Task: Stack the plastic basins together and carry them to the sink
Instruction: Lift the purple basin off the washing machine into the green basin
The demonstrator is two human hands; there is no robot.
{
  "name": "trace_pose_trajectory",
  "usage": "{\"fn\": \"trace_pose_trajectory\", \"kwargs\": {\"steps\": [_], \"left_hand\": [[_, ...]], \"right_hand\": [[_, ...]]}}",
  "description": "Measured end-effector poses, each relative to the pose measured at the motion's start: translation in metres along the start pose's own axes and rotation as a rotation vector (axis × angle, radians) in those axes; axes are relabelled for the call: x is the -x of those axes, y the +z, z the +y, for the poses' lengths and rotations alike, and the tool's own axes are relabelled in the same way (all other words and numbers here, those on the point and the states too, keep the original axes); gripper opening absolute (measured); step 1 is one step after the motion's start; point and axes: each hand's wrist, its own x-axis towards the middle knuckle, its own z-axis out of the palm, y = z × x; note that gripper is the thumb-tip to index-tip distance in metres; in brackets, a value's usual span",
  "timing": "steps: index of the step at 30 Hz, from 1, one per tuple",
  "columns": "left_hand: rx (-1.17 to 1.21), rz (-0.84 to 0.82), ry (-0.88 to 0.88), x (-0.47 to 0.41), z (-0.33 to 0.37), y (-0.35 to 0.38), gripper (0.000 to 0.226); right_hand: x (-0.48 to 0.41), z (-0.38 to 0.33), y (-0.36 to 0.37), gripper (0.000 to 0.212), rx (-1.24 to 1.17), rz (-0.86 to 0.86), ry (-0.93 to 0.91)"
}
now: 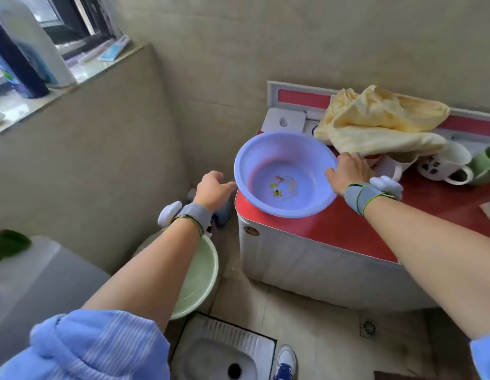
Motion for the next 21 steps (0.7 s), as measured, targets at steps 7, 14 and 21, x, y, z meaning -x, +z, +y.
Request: {"fn": "trace_pose_trajectory", "kwargs": {"steps": [7, 14, 21], "left_hand": [[0.199, -0.111, -0.134, -0.021, 0.018, 0.036, 0.021], [0.32, -0.026, -0.156, -0.022, 0.009, 0.021, 0.033], [0.362, 0.067, -0.122, 0.02, -0.014, -0.065, 0.04]], "right_hand": [[-0.046, 0.012, 0.013, 0.03, 0.055, -0.162, 0.05], [-0.047, -0.007, 0.008, 0.03, -0.112, -0.29, 0.071], [0.001, -0.074, -0.013, 0.036, -0.176, -0.22, -0.047]]}}
